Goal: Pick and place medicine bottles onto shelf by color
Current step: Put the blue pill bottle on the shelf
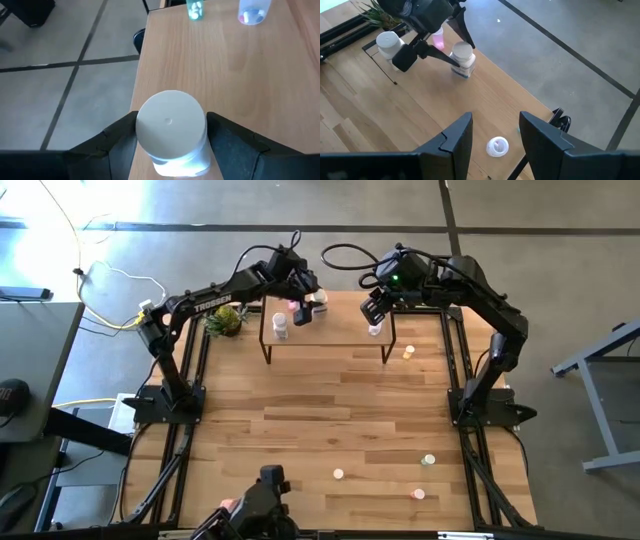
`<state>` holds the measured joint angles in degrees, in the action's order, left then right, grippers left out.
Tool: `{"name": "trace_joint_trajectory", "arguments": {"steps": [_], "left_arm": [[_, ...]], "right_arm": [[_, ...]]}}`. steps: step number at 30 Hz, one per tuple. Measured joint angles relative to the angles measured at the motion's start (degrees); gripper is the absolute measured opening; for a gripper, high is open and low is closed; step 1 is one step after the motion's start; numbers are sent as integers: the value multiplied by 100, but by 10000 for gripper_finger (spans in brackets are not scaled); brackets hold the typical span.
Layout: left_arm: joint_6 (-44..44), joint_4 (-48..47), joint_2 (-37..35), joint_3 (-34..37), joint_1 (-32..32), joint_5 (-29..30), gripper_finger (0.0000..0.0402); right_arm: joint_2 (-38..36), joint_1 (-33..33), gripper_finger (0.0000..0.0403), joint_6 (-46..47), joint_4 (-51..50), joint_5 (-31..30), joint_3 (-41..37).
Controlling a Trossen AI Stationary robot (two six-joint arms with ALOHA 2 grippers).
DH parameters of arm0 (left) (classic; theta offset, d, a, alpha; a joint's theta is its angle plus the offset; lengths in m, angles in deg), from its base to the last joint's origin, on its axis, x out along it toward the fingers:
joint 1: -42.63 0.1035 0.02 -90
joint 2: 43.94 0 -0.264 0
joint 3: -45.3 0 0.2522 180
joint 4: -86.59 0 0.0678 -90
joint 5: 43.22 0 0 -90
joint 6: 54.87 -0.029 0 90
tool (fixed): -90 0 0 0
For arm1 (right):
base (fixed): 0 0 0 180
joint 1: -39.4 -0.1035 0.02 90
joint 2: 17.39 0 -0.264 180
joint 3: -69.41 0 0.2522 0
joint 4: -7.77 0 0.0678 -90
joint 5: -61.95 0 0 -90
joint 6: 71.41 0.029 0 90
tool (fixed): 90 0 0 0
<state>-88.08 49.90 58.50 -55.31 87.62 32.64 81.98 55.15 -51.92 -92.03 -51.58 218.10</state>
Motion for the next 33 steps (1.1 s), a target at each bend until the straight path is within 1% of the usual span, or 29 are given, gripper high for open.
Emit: {"name": "trace_joint_trajectory", "arguments": {"steps": [6, 10, 15, 27, 33], "left_arm": [[-96, -480, -12, -248, 13, 12, 223], [-200, -643, -16, -262, 15, 27, 223], [-287, -771, -18, -271, 37, 272, 223], [-855, -696, -16, -271, 37, 303, 223], [-760, -689, -16, -269, 35, 260, 223]], "right_arm": [[0, 0, 154, 0, 4, 2, 0], [0, 1, 154, 0, 4, 2, 0], [0, 0, 154, 0, 4, 4, 0], [0, 1, 154, 0, 7, 7, 0], [0, 2, 154, 0, 4, 7, 0]]}}
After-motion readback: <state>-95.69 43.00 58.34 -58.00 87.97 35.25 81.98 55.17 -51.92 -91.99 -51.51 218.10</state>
